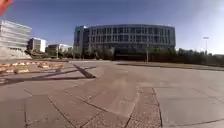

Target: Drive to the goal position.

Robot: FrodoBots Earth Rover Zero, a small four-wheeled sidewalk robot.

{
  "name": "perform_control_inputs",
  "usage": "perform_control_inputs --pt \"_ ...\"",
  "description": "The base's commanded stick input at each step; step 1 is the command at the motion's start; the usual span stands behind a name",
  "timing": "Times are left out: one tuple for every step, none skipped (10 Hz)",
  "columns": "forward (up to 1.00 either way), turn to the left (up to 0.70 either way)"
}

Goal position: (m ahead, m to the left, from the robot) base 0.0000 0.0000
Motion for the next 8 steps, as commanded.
perform_control_inputs --pt "0.7 0.0" --pt "0.7 0.0" --pt "0.7 0.0" --pt "0.7 0.0" --pt "0.7 0.0" --pt "0.7 0.0" --pt "0.7 0.0" --pt "0.7 0.0"
